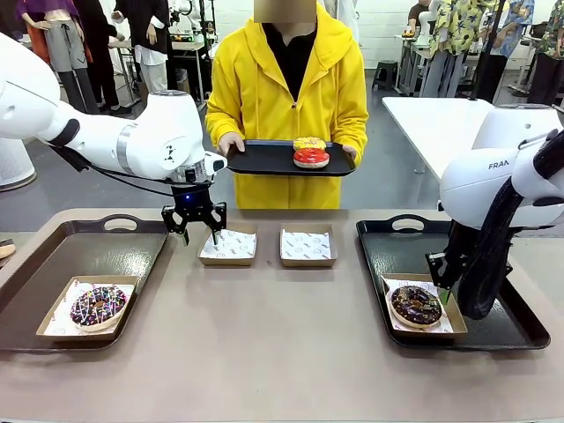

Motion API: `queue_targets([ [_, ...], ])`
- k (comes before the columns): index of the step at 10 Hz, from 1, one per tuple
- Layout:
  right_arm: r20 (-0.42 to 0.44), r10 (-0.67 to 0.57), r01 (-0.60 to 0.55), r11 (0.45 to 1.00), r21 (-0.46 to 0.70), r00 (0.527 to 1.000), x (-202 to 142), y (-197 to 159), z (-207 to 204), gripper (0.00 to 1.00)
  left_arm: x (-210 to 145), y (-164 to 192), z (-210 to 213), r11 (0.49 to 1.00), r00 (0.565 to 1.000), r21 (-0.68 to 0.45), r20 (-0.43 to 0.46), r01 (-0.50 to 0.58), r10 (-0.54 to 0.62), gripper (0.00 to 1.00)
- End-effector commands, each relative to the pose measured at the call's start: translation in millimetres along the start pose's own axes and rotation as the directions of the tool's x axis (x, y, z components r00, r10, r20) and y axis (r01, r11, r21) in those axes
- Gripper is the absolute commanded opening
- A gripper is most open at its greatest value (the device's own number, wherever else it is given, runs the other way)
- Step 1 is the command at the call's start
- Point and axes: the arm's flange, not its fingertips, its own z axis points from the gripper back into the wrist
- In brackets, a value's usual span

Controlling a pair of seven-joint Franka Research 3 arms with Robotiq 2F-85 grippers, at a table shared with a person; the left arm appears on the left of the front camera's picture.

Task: Individually package the donuts and arrange them on the tray.
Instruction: Place the picked Paper togo box on the Handle tray while simultaneously picking up another Paper togo box from the table with the other hand.

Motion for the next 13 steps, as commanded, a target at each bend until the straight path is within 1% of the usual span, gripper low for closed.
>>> queue_targets([
  [1, 0.007, 0.003, -0.003, 1.0, -0.003, 1.0, -9.6, 0.2, -8.3, 1.0, 4.8, -2.5, 0.6, 1.0, 1.0, -0.014, 0.006, 0.012, -0.012, 0.0],
  [2, 0.007, 0.003, -0.003, 1.0, -0.003, 1.0, -9.7, 0.4, -8.7, 0.97, 5.0, -2.3, 0.7, 1.0, 1.0, -0.012, 0.006, 0.015, -0.015, 0.0],
  [3, 0.006, 0.004, -0.004, 1.0, -0.002, 1.0, -9.9, 0.4, -8.9, 1.0, 4.8, -2.1, 0.2, 1.0, 1.0, -0.01, 0.004, 0.017, -0.017, 0.07],
  [4, 0.006, 0.004, -0.004, 1.0, -0.002, 1.0, -10.1, 0.5, -8.9, 1.0, 4.9, -1.9, -0.7, 1.0, 1.0, -0.007, 0.002, 0.016, -0.016, 0.0],
  [10, 0.027, -0.015, 0.015, 1.0, 0.015, 1.0, -14.8, -6.6, -3.2, 1.0, 4.2, -1.7, -0.1, 1.0, 1.0, -0.007, -0.007, 0.026, -0.026, 0.0],
  [11, 0.003, -0.02, 0.02, 0.998, 0.066, 1.0, -18.2, -12.1, 3.5, 1.0, 2.0, -3.0, 7.1, 0.999, 0.999, 0.006, -0.031, 0.043, -0.043, 0.0],
  [13, -0.012, -0.005, 0.007, 0.976, 0.217, 1.0, -32.3, -40.3, 27.0, 1.0, -8.6, 2.7, 53.3, 0.996, 0.995, -0.014, -0.041, 0.09, -0.091, 0.0],
])
